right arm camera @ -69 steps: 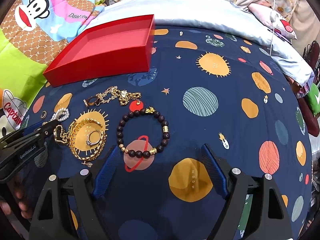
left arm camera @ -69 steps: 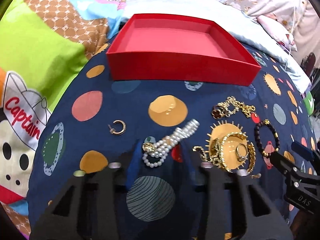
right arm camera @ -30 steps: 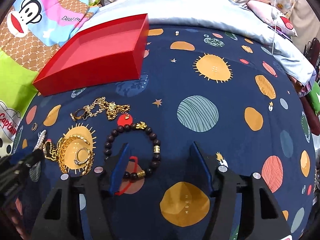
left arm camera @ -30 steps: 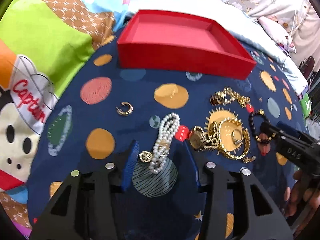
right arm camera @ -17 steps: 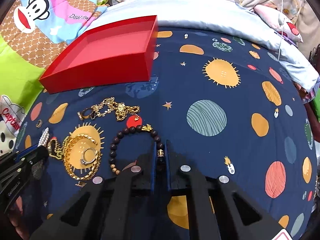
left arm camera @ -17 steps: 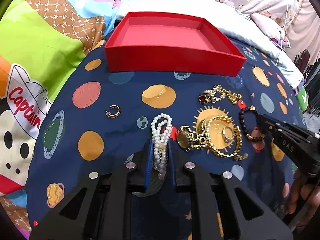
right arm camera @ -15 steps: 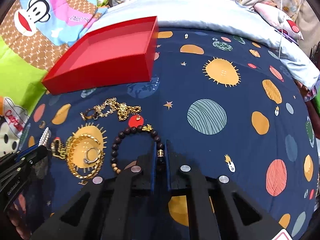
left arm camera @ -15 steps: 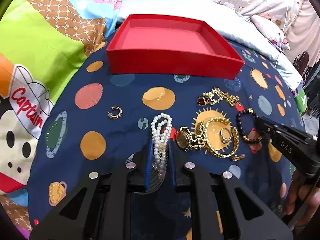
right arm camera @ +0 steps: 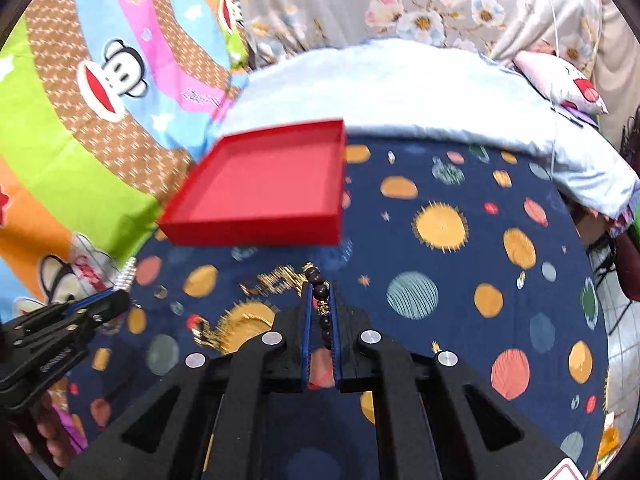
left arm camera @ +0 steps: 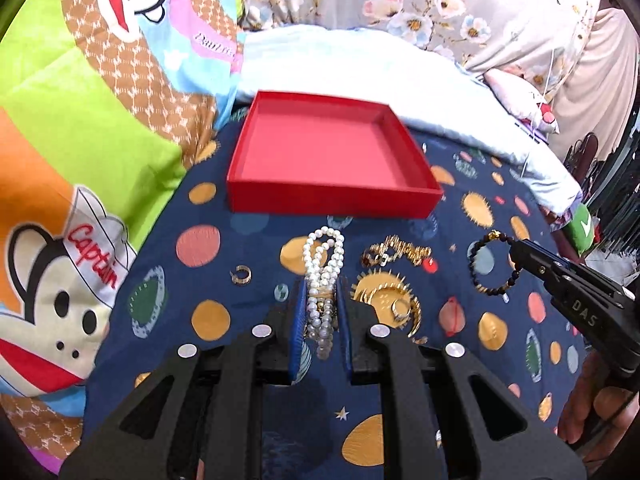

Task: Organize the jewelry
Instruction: 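Lift the pearl necklace with the left gripper while the right gripper grasps the black beaded bracelet, then lower both held pieces into the red tray and open both grippers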

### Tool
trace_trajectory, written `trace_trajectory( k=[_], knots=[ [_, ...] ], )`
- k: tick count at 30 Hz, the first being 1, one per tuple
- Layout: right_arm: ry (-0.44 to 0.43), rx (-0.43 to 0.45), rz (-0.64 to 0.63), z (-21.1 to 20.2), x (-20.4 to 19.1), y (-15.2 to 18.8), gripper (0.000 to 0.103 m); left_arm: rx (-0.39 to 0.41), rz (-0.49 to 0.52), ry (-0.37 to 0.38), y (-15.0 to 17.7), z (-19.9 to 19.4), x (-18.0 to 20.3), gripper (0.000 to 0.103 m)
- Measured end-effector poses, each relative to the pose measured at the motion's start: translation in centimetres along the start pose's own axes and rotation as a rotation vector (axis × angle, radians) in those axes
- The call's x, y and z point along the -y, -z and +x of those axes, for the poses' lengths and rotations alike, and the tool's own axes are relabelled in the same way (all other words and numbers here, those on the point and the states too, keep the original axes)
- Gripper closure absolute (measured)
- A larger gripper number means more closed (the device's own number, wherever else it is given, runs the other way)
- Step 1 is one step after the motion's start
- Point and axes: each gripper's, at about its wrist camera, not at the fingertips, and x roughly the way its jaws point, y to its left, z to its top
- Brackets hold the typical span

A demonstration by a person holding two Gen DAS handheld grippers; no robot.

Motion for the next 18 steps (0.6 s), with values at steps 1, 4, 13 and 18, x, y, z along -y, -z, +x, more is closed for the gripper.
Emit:
trace_trajectory(
  k=[1,4,13,18],
  knots=[
    [-0.011,0.008,-0.003,-0.3,-0.1,-0.5,0.096,0.008,-0.003,0.004,-0.5,-0.2,0.0,0.089],
    [-0.039,0.035,-0.016,-0.8,-0.5,-2.5,0.096,0.02,-0.004,0.026,-2.3,-0.2,0.2,0.089],
    [-0.107,0.072,-0.003,3.7,-0.7,-10.8,0.096,0.11,0.031,0.014,-10.5,2.9,0.5,0.089],
    [-0.096,0.06,-0.017,8.3,-1.4,-14.5,0.096,0.119,0.015,0.013,-15.0,7.0,-0.2,0.089]
  ],
)
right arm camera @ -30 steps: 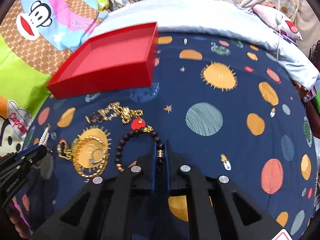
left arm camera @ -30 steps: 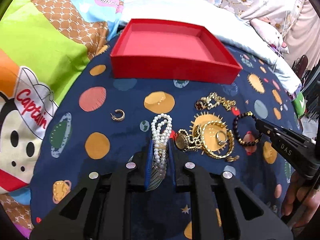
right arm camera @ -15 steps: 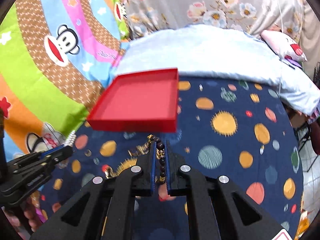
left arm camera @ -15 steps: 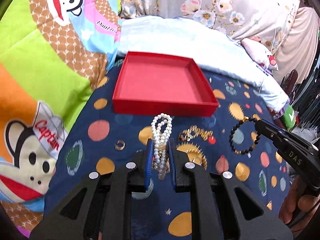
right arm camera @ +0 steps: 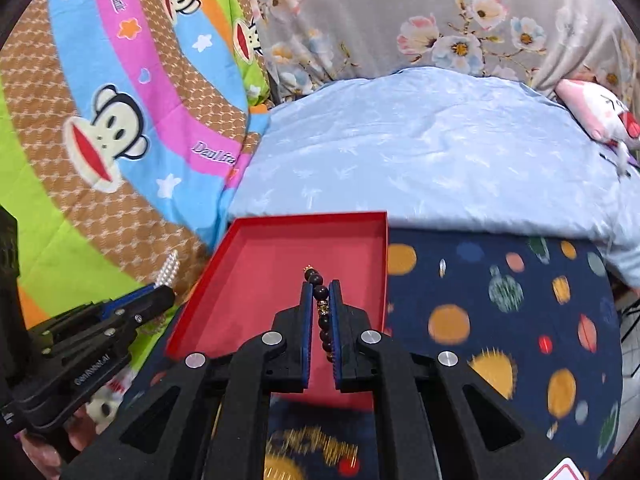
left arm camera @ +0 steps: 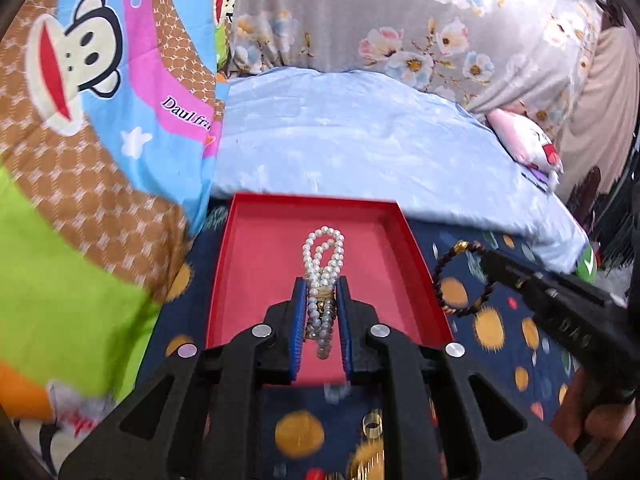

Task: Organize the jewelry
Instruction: 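Lower both held pieces into the red tray and open both grippers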

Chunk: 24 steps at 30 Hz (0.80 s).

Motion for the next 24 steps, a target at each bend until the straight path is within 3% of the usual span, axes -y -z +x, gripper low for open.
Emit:
trace_trajectory(
  k=[5,14,17,20,24],
  knots=[
    [0.016,-0.021,-0.028,5.0,-0.2,-2.0,0.096,-0.02,0.019,-0.025,-2.3,4.7,-0.5,0.089],
    [0.054,-0.078,-0.057,11.8,-0.1,-3.1,0.093,-0.082,-0.012,-0.054,-3.1,10.8,-2.2,0.088],
    [0.108,-0.062,-0.075,11.9,-0.1,-2.8,0.086,-0.081,-0.016,-0.078,-3.0,11.3,-2.5,0.075],
    [0.095,-0.039,-0.041,10.1,0.4,-2.2,0.083,-0.057,-0.014,-0.094,-2.6,10.4,-2.7,0.061],
    [0.075,-0.003,-0.011,6.8,0.8,-0.7,0.076,-0.036,-0.006,-0.109,-1.4,8.2,-2.7,0.058]
  ],
)
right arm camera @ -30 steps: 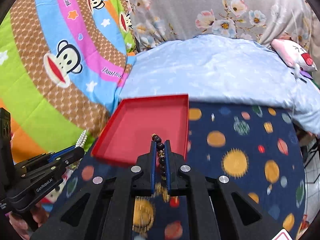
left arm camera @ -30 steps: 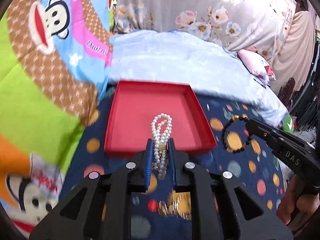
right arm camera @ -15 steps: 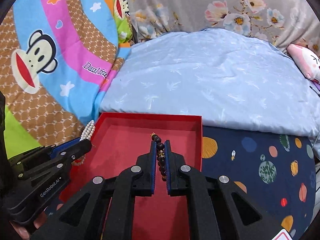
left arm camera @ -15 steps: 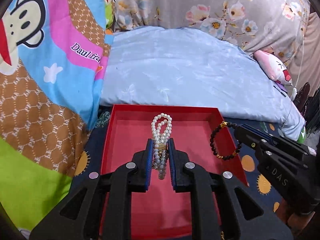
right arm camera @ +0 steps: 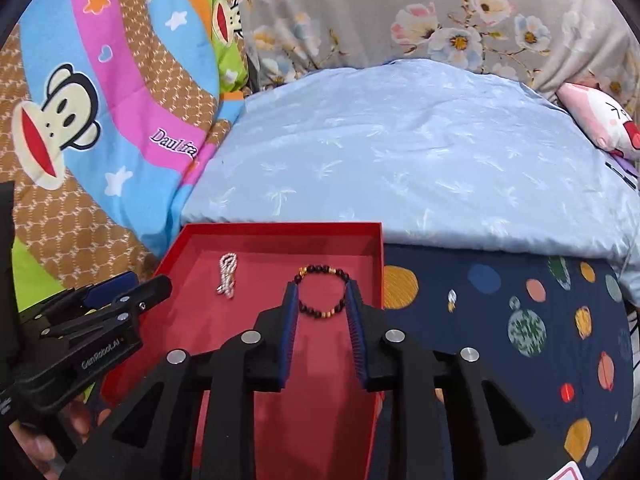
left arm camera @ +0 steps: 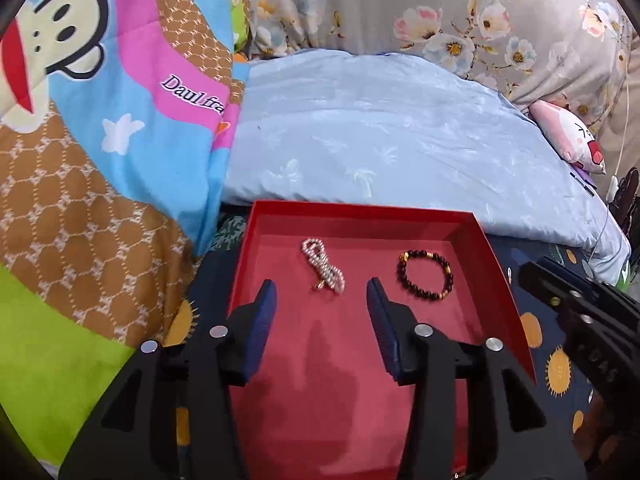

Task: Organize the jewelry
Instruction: 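Lower both held pieces into the red tray and open both grippers, then withdraw both grippers from the tray back toward the remaining jewelry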

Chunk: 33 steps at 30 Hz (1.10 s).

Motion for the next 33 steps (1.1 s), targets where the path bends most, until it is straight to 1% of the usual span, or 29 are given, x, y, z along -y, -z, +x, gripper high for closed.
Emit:
trace_trajectory(
  k=[3,7,9,12,14,17,21,24,28,29,31,33],
  knots=[
    [-0.014,0.01,0.012,-2.5,0.0,2.0,0.072,0.001,-0.006,-0.009,1.7,-2.0,-0.5,0.057],
    [-0.007,-0.002,0.005,-5.8,-0.4,6.0,0.07,-0.003,-0.034,-0.023,4.7,-5.0,-1.3,0.056],
    [-0.011,-0.02,0.0,-7.1,-0.6,8.0,0.07,-0.014,-0.044,-0.027,6.0,-6.1,-1.3,0.05],
    [-0.027,-0.047,-0.001,-8.9,-0.7,10.8,0.068,-0.029,-0.048,-0.028,8.0,-7.6,-1.1,0.048],
    [-0.033,-0.064,-0.004,-9.9,-0.8,12.4,0.068,-0.038,-0.053,-0.023,9.5,-8.7,-0.8,0.044],
    [-0.047,-0.09,-0.001,-11.5,-0.9,14.7,0.068,-0.058,-0.065,-0.008,11.6,-9.9,-0.6,0.044],
    [-0.061,-0.085,0.016,-13.8,-0.8,16.2,0.068,-0.077,-0.079,-0.007,13.7,-11.3,-0.4,0.044],
    [-0.057,-0.062,0.025,-15.1,-0.5,16.2,0.064,-0.087,-0.087,-0.012,15.0,-11.9,-0.4,0.043],
    [-0.053,-0.038,0.039,-16.5,-0.2,15.7,0.064,-0.103,-0.098,-0.022,16.2,-12.7,-0.3,0.043],
    [-0.056,-0.033,0.037,-16.8,-0.3,15.6,0.064,-0.102,-0.103,-0.02,16.3,-12.9,-0.4,0.043],
    [-0.058,-0.032,0.022,-17.0,-0.7,15.8,0.06,-0.1,-0.107,-0.02,16.7,-13.4,-0.5,0.042],
    [-0.051,-0.049,0.003,-16.5,-1.0,16.5,0.06,-0.103,-0.104,-0.026,17.0,-13.6,-0.7,0.042]
  ],
)
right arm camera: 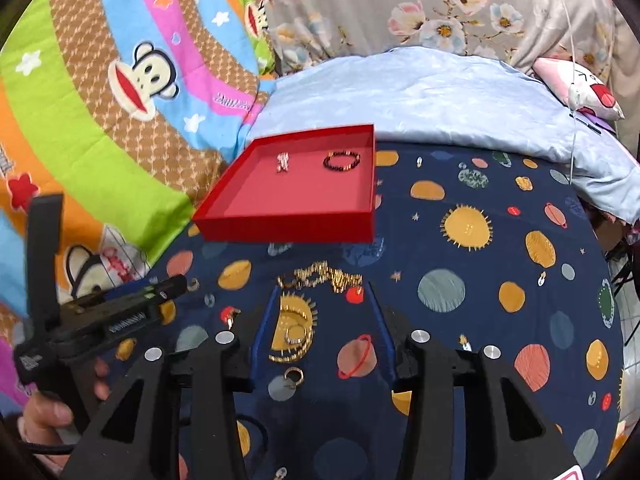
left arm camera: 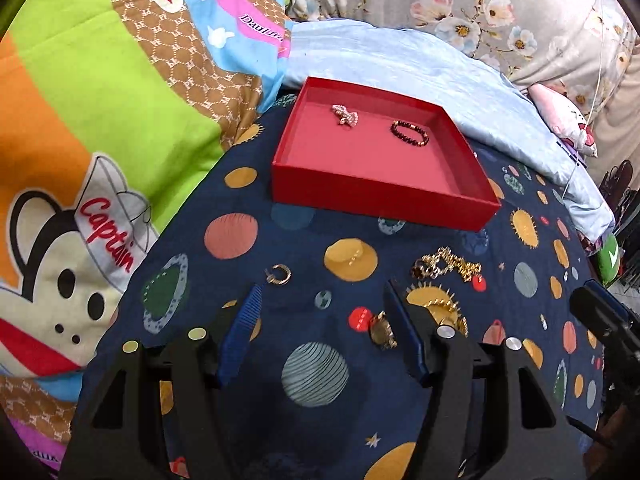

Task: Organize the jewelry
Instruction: 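Withdraw both grippers from the tray back toward the remaining jewelry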

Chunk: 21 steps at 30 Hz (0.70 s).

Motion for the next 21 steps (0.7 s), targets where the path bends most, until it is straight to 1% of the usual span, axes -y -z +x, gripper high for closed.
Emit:
trace_trajectory(
  k=[4,8,9,11,12,15,21],
  knots=[
    [-0.01,-0.073,0.006,2.1,-0.3,2.0,0.06,-0.015,0.016,-0.022,1.2,0.2,-0.7,0.042],
    [-0.028,-0.123,-0.002,3.7,-1.1,3.5,0.06,-0.046,0.028,-0.037,2.4,1.1,-1.4,0.042],
    [-0.032,-0.136,-0.009,4.2,-1.4,3.9,0.06,-0.052,0.026,-0.035,2.5,1.3,-1.5,0.04],
    [-0.034,-0.153,-0.016,5.1,-2.0,4.4,0.053,-0.064,0.02,-0.03,3.0,1.7,-1.8,0.033],
    [-0.032,-0.154,-0.018,5.3,-2.1,4.6,0.048,-0.063,0.019,-0.026,3.1,1.7,-1.9,0.03],
    [-0.027,-0.171,-0.027,6.4,-2.6,4.9,0.047,-0.061,0.037,-0.024,3.5,2.0,-1.7,0.026],
    [-0.025,-0.206,-0.034,8.4,-2.9,5.1,0.047,-0.065,0.06,-0.035,3.7,2.5,-1.5,0.026]
  ],
)
